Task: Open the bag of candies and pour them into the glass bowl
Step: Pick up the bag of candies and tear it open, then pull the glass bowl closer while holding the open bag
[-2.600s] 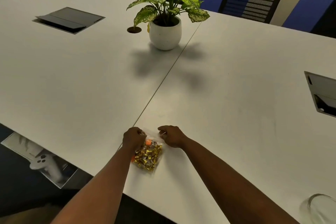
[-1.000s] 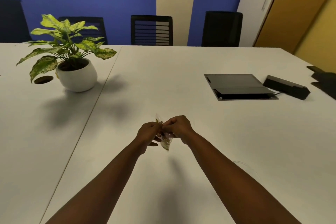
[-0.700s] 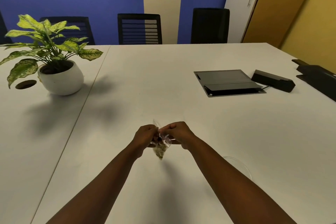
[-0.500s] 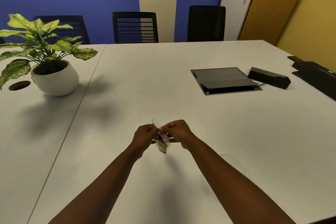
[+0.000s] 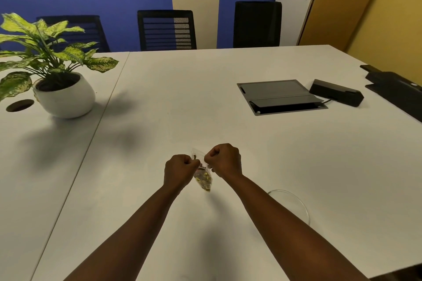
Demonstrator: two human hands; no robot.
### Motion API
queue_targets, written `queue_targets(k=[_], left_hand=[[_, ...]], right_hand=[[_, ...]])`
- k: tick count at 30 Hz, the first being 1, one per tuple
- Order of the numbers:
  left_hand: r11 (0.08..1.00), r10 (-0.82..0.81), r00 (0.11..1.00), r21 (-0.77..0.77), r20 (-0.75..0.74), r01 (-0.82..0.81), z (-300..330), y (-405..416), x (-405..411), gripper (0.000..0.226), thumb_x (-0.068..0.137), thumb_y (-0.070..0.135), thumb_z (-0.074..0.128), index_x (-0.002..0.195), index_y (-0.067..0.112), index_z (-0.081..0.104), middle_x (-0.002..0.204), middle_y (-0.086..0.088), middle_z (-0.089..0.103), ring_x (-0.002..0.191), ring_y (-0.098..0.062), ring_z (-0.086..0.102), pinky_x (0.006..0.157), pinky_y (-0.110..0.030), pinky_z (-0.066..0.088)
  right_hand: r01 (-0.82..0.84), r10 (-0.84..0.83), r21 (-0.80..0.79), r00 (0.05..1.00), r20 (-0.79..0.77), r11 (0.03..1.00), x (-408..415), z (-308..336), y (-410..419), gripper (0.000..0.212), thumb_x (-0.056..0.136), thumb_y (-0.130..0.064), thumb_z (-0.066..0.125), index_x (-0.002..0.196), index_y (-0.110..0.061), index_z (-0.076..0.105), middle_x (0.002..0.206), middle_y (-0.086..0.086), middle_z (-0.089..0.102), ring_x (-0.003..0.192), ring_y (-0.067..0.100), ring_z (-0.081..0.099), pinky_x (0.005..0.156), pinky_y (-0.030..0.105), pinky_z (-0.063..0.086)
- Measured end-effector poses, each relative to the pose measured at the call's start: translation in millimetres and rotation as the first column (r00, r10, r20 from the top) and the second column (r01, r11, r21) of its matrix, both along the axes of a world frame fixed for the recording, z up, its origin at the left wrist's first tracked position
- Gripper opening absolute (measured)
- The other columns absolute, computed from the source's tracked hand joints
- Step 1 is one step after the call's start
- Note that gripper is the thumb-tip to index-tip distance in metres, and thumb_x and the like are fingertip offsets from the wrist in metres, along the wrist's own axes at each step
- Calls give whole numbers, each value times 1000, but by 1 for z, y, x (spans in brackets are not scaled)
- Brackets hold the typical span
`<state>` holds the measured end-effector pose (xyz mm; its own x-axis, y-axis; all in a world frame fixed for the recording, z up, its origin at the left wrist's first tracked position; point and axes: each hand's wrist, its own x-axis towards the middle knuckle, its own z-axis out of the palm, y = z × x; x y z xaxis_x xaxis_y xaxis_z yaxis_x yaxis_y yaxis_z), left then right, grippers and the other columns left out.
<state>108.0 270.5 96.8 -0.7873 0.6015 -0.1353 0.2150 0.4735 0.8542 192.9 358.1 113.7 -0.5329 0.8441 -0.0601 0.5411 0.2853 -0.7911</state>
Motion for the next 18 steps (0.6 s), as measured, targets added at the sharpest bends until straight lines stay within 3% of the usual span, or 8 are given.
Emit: queue_targets(k=[3,6,8,10,13,15,18], left_hand=[[999,12,1000,-37,-28,-13,0,-3,-6,44,77,15,58,43,16,30,55,-13,39,63,-21,52,60,-31,31],[997,-14,1000,-74,-13,13,-1,-4,-11,39,78,17,56,45,14,36,62,-15,45,65,-21,50,61,-31,33],[997,-21,999,-71,43,24,0,-1,-13,27,80,15,55,55,10,48,69,-15,50,69,-23,48,63,-33,40],[999,-12,992,-30,123,16,1,2,-14,26,82,12,54,56,9,49,73,-15,52,74,-26,52,67,-37,52],[1000,5,980,14,197,-8,-1,6,-13,33,84,10,53,52,10,45,77,-15,53,77,-27,56,60,-31,54],[1000,18,978,14,207,-21,-3,8,-13,25,84,10,54,59,6,49,79,-15,54,75,-28,57,58,-28,54],[999,33,974,4,225,-35,-7,8,-14,12,82,9,54,72,4,57,80,-15,54,72,-27,58,53,-24,54]], right_hand=[[28,-28,-14,1000,6,999,3,-4,12,11,76,-12,66,74,-3,73,80,17,76,73,31,72,74,41,61],[21,-21,-55,1000,5,998,8,-8,21,13,77,-15,72,74,-3,73,77,18,76,52,20,66,63,30,59],[-6,6,-68,1000,-10,998,11,-10,25,13,76,-14,73,74,-2,73,74,18,75,44,10,58,58,25,54],[-35,32,-96,999,-29,995,13,-11,28,13,76,-12,73,76,1,73,72,19,72,45,9,57,63,27,56],[-138,127,-206,990,-66,969,20,-11,34,18,79,-9,72,89,6,72,73,17,69,53,11,60,62,23,58],[-226,214,-281,974,-73,933,27,-9,41,26,80,-10,71,101,5,69,82,14,68,65,14,64,60,17,57],[-311,349,-266,931,109,912,50,-11,61,36,80,-12,70,116,-5,65,110,14,70,102,22,65,88,28,53]])
